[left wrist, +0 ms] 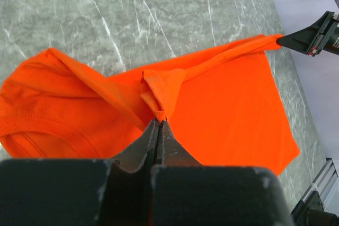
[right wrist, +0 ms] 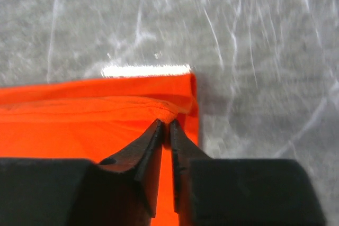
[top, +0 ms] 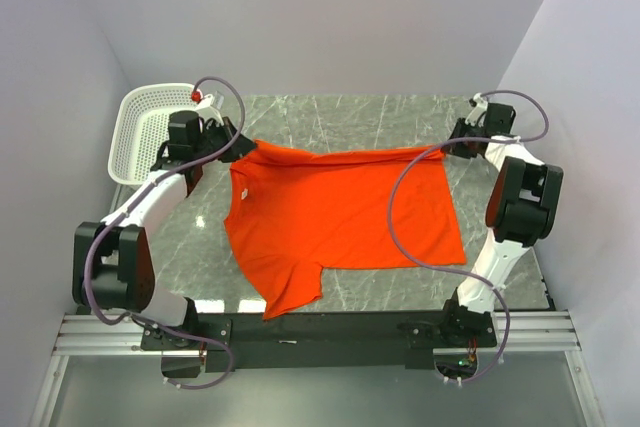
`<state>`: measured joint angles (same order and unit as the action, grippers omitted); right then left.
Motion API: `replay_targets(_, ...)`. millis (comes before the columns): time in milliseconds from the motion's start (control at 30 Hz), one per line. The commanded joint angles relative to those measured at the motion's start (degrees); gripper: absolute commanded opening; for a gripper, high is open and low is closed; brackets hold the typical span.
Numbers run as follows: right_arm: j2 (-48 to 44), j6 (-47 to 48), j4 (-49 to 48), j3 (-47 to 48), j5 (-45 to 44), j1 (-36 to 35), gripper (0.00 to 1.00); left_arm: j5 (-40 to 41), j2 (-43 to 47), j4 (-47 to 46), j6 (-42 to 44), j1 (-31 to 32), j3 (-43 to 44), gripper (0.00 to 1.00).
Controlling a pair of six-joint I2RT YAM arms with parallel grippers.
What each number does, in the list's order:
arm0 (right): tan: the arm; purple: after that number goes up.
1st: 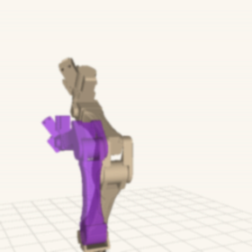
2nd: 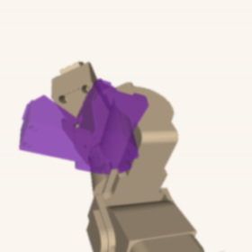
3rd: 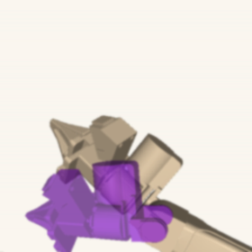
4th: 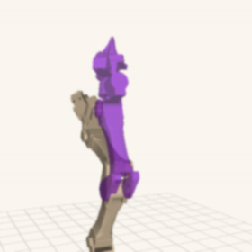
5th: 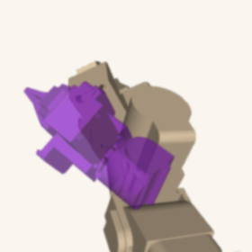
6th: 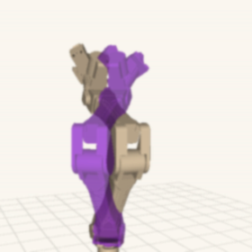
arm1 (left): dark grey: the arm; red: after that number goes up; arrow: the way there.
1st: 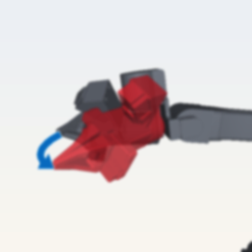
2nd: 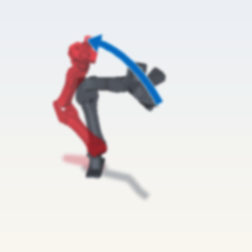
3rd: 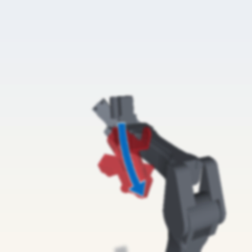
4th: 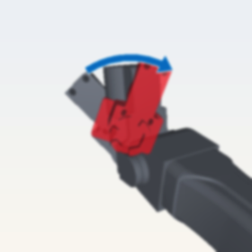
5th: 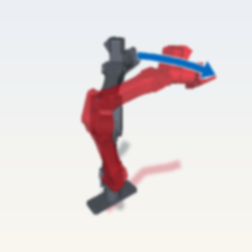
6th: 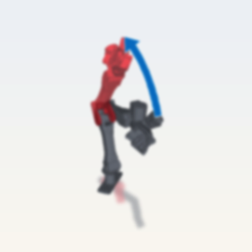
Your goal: Fold and stack the t-shirts
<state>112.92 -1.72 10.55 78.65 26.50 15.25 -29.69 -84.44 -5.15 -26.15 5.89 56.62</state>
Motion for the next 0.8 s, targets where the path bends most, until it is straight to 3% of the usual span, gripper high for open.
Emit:
replay_targets(0, -5.7, 3.6, 1.9, -1.7, 1.3, 1.7, 0.24, -0.2, 3.9, -1.9, -0.8, 0.4, -1.4, 0.0)
replay_targets(167, -13.2, 9.0, 2.5, -10.7, 0.8, 3.8, 0.57, 0.0, 6.4, -2.4, -1.8, 0.5, -5.0, 0.01)
replay_targets(267, -17.8, 12.4, 1.6, -16.3, -0.7, 4.2, 0.67, -0.1, 7.5, -2.7, -2.3, 0.5, -6.2, 0.0)
replay_targets(767, -19.6, 13.8, 4.1, -16.6, 8.9, 4.5, 0.69, 0.8, 10.0, -1.1, -2.4, 0.9, -8.7, 0.0)
